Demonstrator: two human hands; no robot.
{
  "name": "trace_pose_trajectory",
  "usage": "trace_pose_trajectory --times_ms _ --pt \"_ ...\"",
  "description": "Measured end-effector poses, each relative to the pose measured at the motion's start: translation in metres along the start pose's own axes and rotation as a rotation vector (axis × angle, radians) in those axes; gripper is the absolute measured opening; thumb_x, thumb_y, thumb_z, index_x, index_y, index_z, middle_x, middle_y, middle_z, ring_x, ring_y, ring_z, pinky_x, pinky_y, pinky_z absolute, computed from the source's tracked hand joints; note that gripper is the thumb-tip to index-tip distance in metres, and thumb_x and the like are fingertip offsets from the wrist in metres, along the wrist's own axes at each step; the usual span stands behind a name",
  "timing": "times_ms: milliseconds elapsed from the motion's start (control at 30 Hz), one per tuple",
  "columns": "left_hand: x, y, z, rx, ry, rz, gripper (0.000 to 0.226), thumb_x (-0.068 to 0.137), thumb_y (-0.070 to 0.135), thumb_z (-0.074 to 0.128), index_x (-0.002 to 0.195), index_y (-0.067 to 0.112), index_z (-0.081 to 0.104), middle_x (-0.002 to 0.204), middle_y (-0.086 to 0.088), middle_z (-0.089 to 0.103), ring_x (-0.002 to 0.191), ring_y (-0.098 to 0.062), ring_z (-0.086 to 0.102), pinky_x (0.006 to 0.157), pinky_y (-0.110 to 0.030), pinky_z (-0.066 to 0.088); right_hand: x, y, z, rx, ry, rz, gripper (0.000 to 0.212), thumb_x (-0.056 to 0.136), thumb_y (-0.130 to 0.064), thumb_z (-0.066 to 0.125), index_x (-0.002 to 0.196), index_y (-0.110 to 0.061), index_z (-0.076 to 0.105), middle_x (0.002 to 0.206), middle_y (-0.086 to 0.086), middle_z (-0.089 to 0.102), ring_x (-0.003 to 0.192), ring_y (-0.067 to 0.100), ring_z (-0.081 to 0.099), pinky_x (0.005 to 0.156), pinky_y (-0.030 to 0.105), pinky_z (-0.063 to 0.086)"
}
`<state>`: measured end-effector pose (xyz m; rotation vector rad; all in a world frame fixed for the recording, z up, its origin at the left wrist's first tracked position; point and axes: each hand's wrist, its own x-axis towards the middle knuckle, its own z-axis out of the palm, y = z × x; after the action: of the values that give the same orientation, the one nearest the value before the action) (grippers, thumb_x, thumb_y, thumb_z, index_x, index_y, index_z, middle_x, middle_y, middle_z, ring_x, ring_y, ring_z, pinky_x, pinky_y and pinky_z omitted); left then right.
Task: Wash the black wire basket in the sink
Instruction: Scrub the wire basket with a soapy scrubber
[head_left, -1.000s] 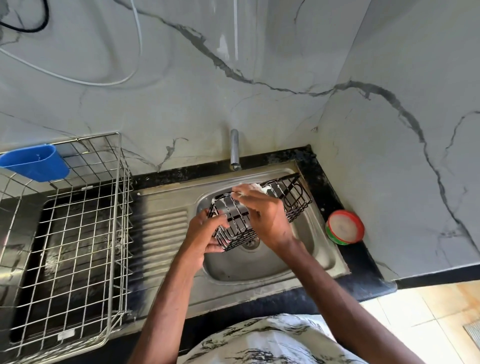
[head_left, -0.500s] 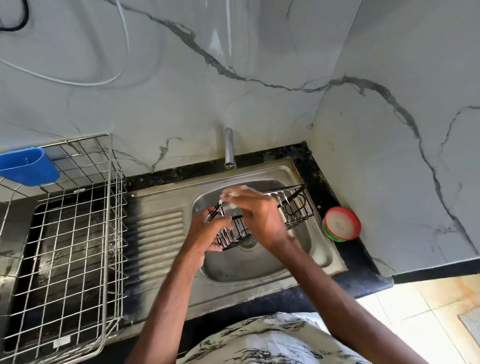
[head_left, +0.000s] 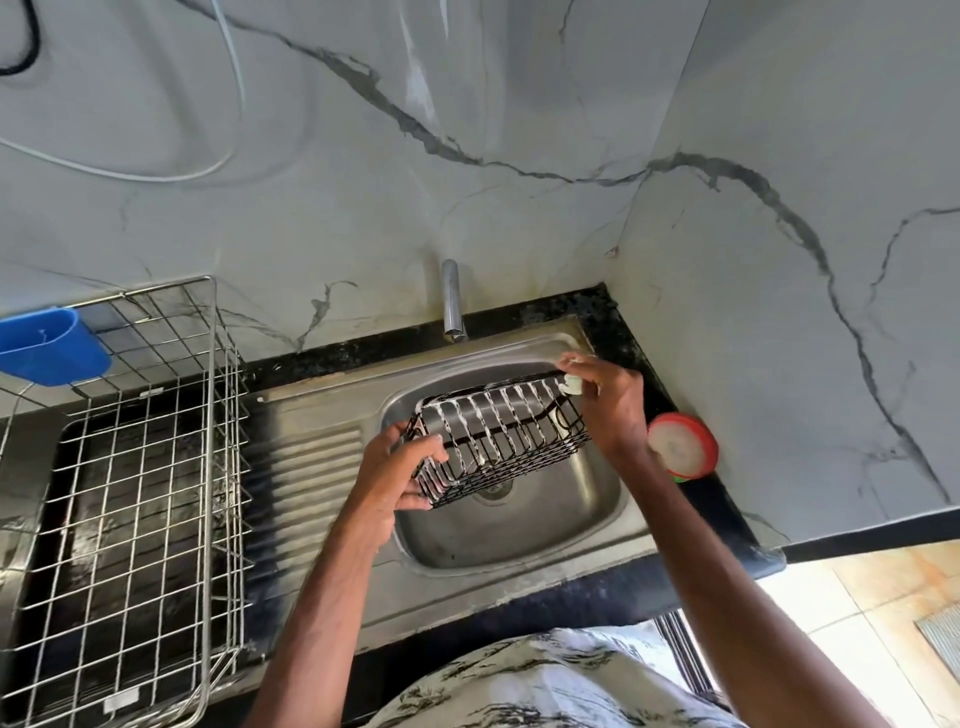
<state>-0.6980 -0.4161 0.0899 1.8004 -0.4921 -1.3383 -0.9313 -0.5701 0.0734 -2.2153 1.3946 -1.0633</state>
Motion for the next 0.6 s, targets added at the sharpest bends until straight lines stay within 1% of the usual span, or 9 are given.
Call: trace_pose_trajectory --times_ms 100,200,233,300,333,400,467,533,600 --pt "0.002 0.0 0.004 -0.016 0.008 -0.015 0.065 0.058 0.045 0.076 0.114 0.014 0.066 0.134 -0.009 0.062 0.108 -0.044 0.064 0.078 -0.047 0.063 -0.014 -0.026 0.013 0.021 -0.031 -0.133 0.047 0.084 0.025 0.046 0.105 -0.003 0.077 0.115 0.012 0.074 0.103 0.017 0.073 0.077 -0.001 0.048" --pt "0.003 -0.002 0.002 -0.032 0.016 -0.033 0.054 0.063 0.043 0.072 0.107 0.013 0.067 0.138 -0.01 0.06 0.109 -0.046 0.065 0.08 -0.049 0.063 -0.031 -0.042 0.021 0.077 -0.155 -0.294 0.048 0.083 0.025 0.046 0.108 -0.004 0.076 0.119 0.014 0.072 0.111 0.019 0.071 0.079 0.002 0.05" --pt "0.003 -0.002 0.002 -0.036 0.016 -0.035 0.049 0.066 0.041 0.073 0.106 0.013 0.066 0.139 -0.011 0.06 0.111 -0.048 0.064 0.079 -0.049 0.063 -0.031 -0.038 0.019 0.081 -0.175 -0.304 0.049 0.083 0.024 0.046 0.109 -0.004 0.076 0.12 0.013 0.072 0.109 0.018 0.071 0.075 0.003 0.052" --pt "0.003 -0.004 0.0 -0.027 0.02 -0.042 0.041 0.073 0.036 0.075 0.106 0.015 0.065 0.139 -0.015 0.059 0.111 -0.049 0.063 0.078 -0.048 0.063 -0.023 -0.024 0.011 0.083 -0.149 -0.246 0.046 0.086 0.015 0.042 0.108 -0.005 0.077 0.12 0.012 0.072 0.097 0.017 0.076 0.058 0.013 0.057" --pt "0.004 -0.004 0.0 -0.02 0.026 -0.048 0.041 0.074 0.034 0.076 0.108 0.015 0.064 0.137 -0.016 0.059 0.11 -0.049 0.063 0.078 -0.048 0.063 -0.018 -0.015 0.007 0.078 -0.104 -0.188 0.044 0.088 0.01 0.041 0.108 -0.004 0.077 0.12 0.011 0.072 0.091 0.018 0.077 0.057 0.02 0.06" --pt "0.004 -0.006 0.001 -0.01 0.035 -0.065 0.042 0.076 0.031 0.076 0.113 0.017 0.064 0.135 -0.016 0.06 0.107 -0.047 0.064 0.081 -0.053 0.063 -0.008 0.003 0.0 0.038 -0.035 -0.062 0.04 0.092 0.009 0.044 0.111 -0.005 0.076 0.118 0.009 0.073 0.093 0.019 0.076 0.07 0.027 0.063" --pt "0.003 -0.007 0.003 -0.012 0.041 -0.072 0.03 0.084 0.027 0.074 0.112 0.02 0.064 0.135 -0.016 0.06 0.105 -0.047 0.066 0.085 -0.058 0.062 -0.003 0.011 -0.001 -0.011 -0.016 0.003 0.041 0.09 0.015 0.048 0.111 -0.006 0.076 0.116 0.009 0.073 0.088 0.02 0.077 0.067 0.033 0.064" --pt "0.002 -0.007 0.005 -0.025 0.039 -0.073 0.024 0.086 0.025 0.073 0.108 0.02 0.065 0.134 -0.016 0.061 0.103 -0.046 0.068 0.085 -0.057 0.062 -0.006 -0.001 0.004 -0.026 -0.021 -0.033 0.04 0.09 0.012 0.045 0.105 -0.005 0.078 0.114 0.012 0.074 0.077 0.021 0.077 0.053 0.033 0.062" --pt "-0.001 -0.004 0.008 -0.042 0.032 -0.074 0.034 0.081 0.033 0.074 0.109 0.014 0.066 0.129 -0.013 0.061 0.099 -0.043 0.069 0.081 -0.052 0.063 -0.017 -0.025 0.01 0.0 -0.032 -0.139 0.041 0.093 0.004 0.038 0.1 -0.003 0.078 0.112 0.015 0.075 0.079 0.02 0.077 0.05 0.019 0.058"
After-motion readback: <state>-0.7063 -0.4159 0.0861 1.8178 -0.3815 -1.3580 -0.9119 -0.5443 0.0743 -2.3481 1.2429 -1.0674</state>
